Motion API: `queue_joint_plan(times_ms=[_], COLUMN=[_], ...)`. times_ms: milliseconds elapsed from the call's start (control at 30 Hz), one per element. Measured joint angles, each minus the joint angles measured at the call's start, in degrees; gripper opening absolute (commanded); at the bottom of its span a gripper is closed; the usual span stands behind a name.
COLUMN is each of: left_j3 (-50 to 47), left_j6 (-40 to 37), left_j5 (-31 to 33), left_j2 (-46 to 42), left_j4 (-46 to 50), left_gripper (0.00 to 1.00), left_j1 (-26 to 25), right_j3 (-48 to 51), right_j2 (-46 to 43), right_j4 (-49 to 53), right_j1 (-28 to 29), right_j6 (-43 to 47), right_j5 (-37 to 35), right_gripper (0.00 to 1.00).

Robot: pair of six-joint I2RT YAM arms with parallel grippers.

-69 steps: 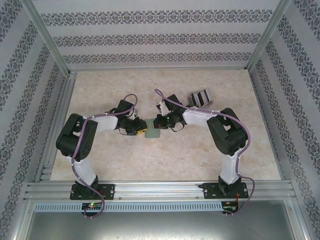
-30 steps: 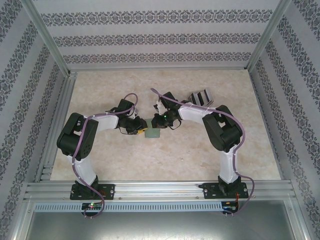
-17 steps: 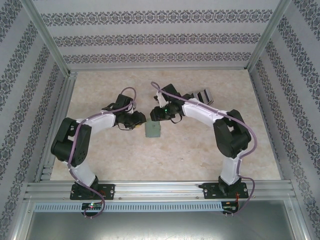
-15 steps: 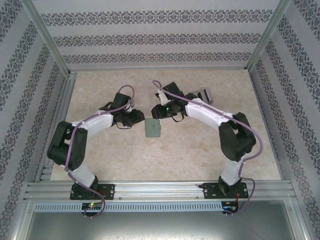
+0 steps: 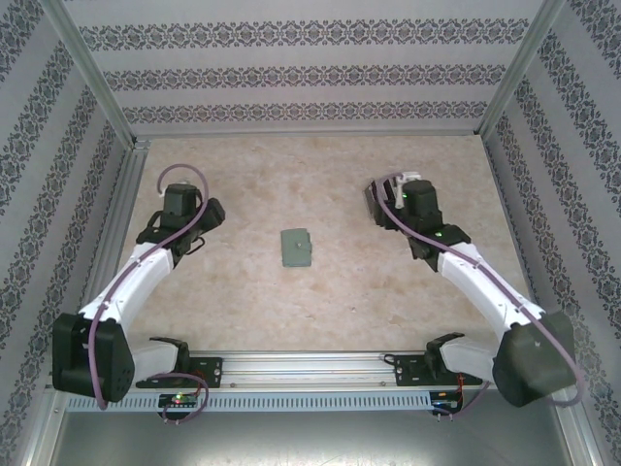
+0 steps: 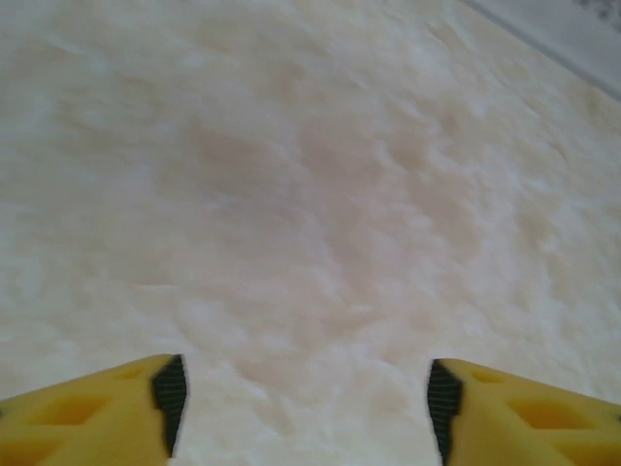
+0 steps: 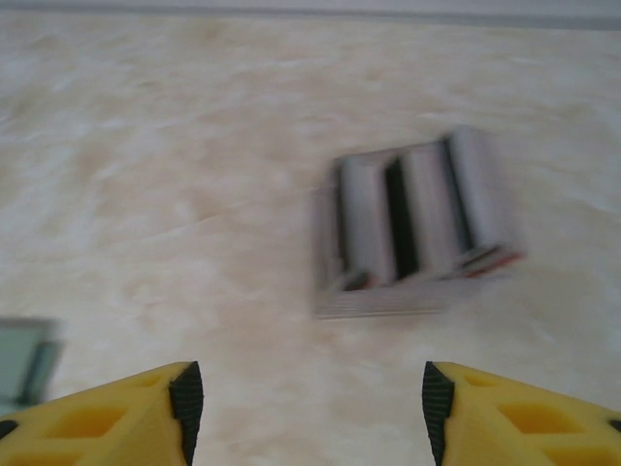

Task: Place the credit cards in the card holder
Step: Reset both arms

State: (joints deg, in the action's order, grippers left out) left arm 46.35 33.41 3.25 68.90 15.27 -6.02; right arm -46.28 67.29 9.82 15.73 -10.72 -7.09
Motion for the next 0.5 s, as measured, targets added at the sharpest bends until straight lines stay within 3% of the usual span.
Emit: queue_joint_plan(times_ms=[67, 100, 200, 500], left_j3=[-1.4, -2.0, -3.3, -11.2], left_j6=[0.0, 0.1, 0.5, -1.6], left_j5=[2.3, 3.5, 6.2, 15.6], left_j2=[-1.3, -1.7, -2.4, -3.8], left_j4=[0.0, 0.0, -0.2, -7.7], left_gripper=[0.78, 0.81, 1.00, 1.00], left_j1=[1.4, 2.1, 3.5, 6.9], right_j3=[2.6, 3.7, 6.9, 15.9], right_j2=[-2.2, -3.1, -5.0, -3.9], right_j4=[-1.5, -2.4, -6.0, -21.4], right_j1=[-4.2, -6.3, -10.0, -11.5], right_j6=[-1.1, -1.3, -2.2, -1.5], right_j5=[0.0, 0.0, -1.1, -14.1], right_gripper=[0.67, 0.78, 0.98, 0.98])
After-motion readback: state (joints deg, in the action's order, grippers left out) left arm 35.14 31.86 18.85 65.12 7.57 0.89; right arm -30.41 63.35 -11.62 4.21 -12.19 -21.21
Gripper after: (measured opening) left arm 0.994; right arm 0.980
